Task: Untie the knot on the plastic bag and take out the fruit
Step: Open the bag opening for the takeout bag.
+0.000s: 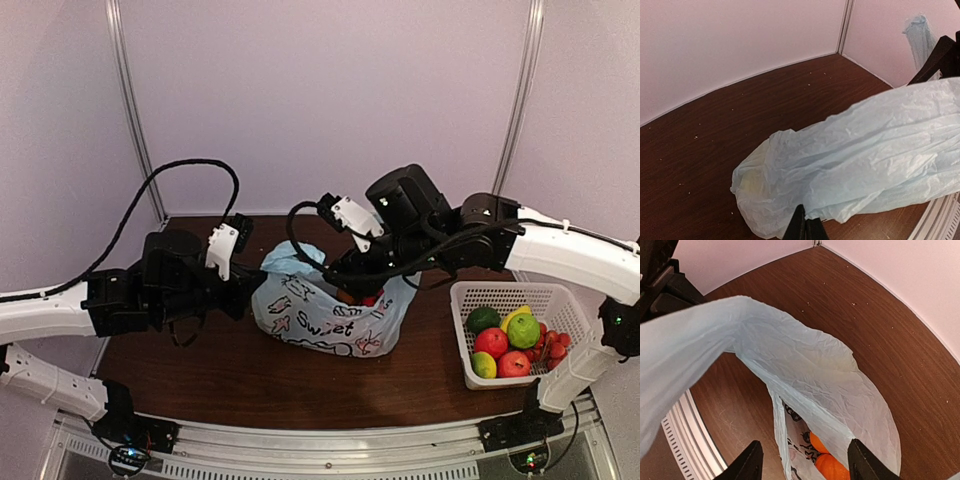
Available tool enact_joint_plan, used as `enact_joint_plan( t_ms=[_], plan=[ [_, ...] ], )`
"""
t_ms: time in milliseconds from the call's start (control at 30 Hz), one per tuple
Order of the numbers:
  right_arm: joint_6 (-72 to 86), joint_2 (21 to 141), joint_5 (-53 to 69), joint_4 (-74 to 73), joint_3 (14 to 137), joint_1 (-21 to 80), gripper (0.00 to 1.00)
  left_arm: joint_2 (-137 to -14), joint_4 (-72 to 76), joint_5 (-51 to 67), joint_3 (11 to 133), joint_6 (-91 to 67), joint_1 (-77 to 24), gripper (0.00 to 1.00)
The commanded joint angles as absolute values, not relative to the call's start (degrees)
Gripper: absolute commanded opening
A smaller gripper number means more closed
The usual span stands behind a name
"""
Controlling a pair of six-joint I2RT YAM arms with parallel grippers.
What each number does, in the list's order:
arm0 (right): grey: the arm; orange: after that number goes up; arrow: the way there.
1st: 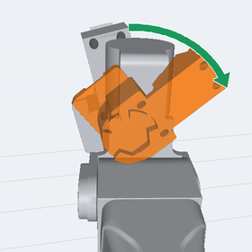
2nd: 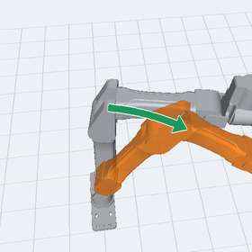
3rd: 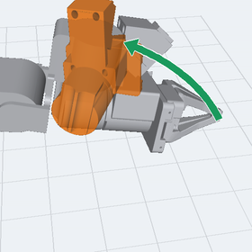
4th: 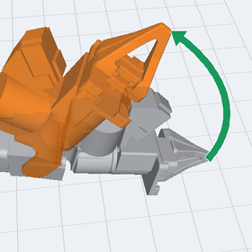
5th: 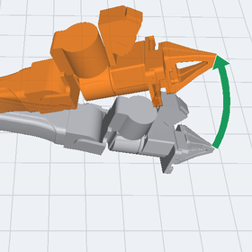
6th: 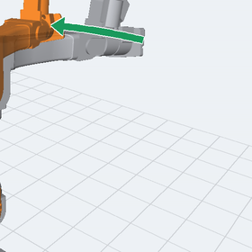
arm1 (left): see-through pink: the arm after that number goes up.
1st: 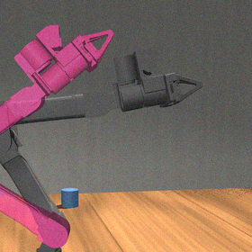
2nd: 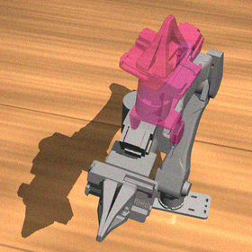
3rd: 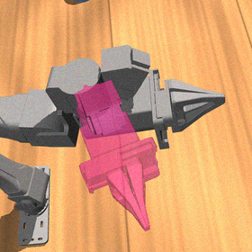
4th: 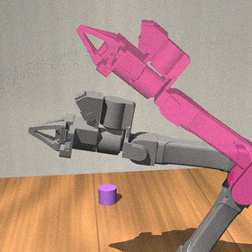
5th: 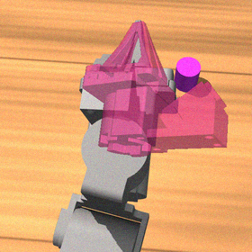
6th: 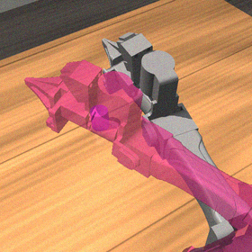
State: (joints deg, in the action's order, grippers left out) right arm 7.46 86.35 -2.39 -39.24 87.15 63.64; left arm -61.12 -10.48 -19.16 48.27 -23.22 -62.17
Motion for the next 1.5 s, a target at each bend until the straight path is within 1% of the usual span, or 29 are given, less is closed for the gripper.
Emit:
enact_joint_plan(
  t_ms=[0,133,267,367,467,533,600,633,767,833,900,967,1000,1067,1133,1300,1467],
  plan=[
    [1.72,88.61,0.73,-39.99,88.96,62.36,0.59,-60.93,-8.04,-15.33,48.21,-24.22,-60.22,0.0],
    [-1.3,90.52,1.32,-40.64,89.36,59.77,0.58,-60.95,-8.09,-13.53,48.02,-24.43,-59.06,0.0],
    [-3.62,91.87,0.99,-40.84,90.02,58.16,0.55,-60.92,-8.19,-12.16,48.0,-24.52,-58.53,0.0],
    [-5.23,93.38,0.97,-40.91,90.89,57.31,0.51,-61.29,-7.84,-10.84,48.27,-24.37,-58.32,0.0],
    [-6.26,95.03,1.77,-41.09,92.06,56.39,0.44,-62.09,-7.95,-10.08,49.18,-23.9,-58.01,0.0],
    [-6.96,95.55,2.11,-40.41,92.61,56.04,0.45,-62.62,-8.29,-9.53,49.9,-23.53,-57.65,0.0],
    [-7.79,95.91,2.61,-39.77,93.28,55.79,0.52,-62.81,-8.56,-9.29,50.38,-23.32,-57.39,0.0],
    [-8.27,96.1,2.94,-39.75,93.89,55.69,0.53,-62.79,-8.56,-9.04,50.48,-23.29,-57.32,0.0],
    [-9.66,98.02,4.78,-40.51,96.1,55.55,0.54,-62.49,-8.7,-8.54,50.54,-23.28,-56.8,0.0],
    [-10.35,99.14,4.63,-40.51,96.39,55.59,0.53,-62.32,-8.7,-8.24,50.46,-23.29,-56.49,0.0],
    [-11.16,100.05,4.46,-40.55,96.74,55.51,0.48,-62.19,-8.7,-8.0,50.53,-23.36,-56.22,0.0],
    [-11.66,100.59,5.35,-40.6,97.1,55.31,0.39,-62.06,-8.59,-7.95,50.5,-23.54,-55.89,0.0],
    [-11.69,100.59,5.89,-40.54,97.23,55.2,0.31,-62.02,-8.53,-7.87,50.53,-23.67,-55.78,0.0],
    [-10.97,100.28,6.3,-40.16,97.57,54.68,0.13,-61.96,-8.4,-7.63,50.64,-23.88,-55.04,0.0],
    [-9.49,99.31,6.41,-39.84,98.09,53.71,0.0,-61.96,-8.0,-7.0,50.63,-23.98,-54.09,0.0],
    [-4.03,95.36,8.07,-39.47,100.36,48.98,0.0,-63.03,-5.58,-2.69,51.32,-23.07,-49.71,0.0],
    [-2.53,93.0,4.95,-44.96,108.08,46.64,0.0,-66.62,-5.26,2.1,57.59,-19.37,-45.6,0.0]
  ],
)
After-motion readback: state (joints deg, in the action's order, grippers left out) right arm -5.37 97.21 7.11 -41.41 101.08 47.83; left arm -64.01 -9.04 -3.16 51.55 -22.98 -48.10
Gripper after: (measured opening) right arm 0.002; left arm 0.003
